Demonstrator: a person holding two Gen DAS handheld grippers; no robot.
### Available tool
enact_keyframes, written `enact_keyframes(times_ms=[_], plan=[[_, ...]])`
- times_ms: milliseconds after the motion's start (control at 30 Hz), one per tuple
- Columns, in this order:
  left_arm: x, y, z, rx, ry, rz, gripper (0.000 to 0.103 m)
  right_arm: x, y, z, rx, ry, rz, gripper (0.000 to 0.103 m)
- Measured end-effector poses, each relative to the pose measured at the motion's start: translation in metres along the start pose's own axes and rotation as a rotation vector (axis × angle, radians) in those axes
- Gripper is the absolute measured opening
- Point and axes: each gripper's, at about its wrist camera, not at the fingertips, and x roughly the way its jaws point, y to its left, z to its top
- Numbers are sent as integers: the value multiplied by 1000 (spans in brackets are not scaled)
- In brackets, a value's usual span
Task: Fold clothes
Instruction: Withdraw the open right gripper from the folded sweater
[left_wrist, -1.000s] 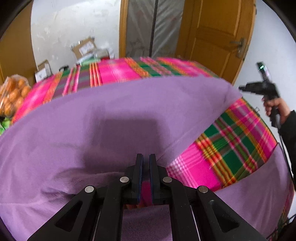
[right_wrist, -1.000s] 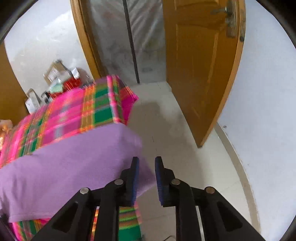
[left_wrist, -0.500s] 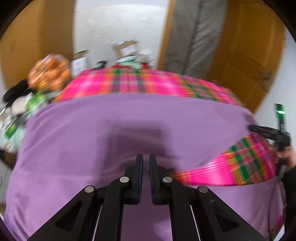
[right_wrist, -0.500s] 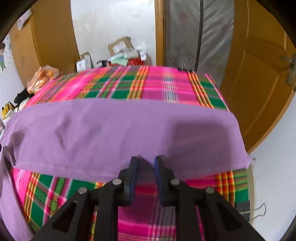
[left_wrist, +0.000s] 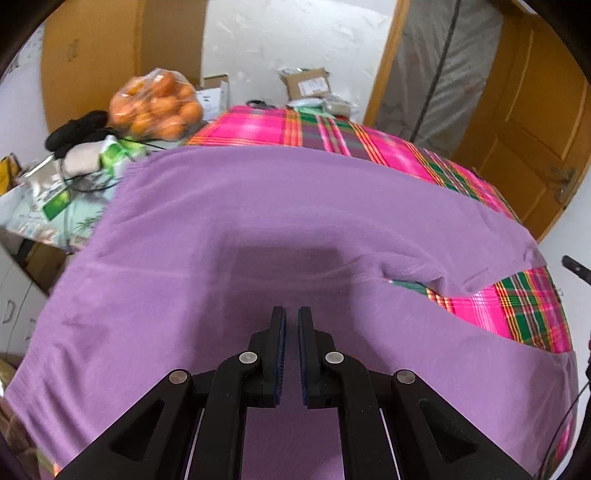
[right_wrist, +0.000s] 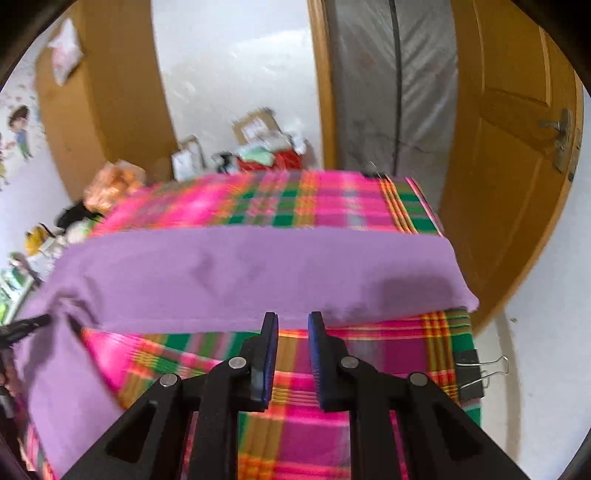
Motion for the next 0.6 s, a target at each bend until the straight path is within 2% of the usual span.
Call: enact_keyframes(times_ms=[200,300,400,600], plan=[[-47,51,-13,-98,-83,59,7,-66,29,11,29,-225,124,18],[-65,78,-21,-146,-106,93,7,-91,41,10,33,-293,175,19],[-73,102,-36,-185,-102,125,7,-102,58,-3,2,-285,196,22],[-65,123,-68,-213,-42,127,7,-91,100,-43,-85,-161,222,23]])
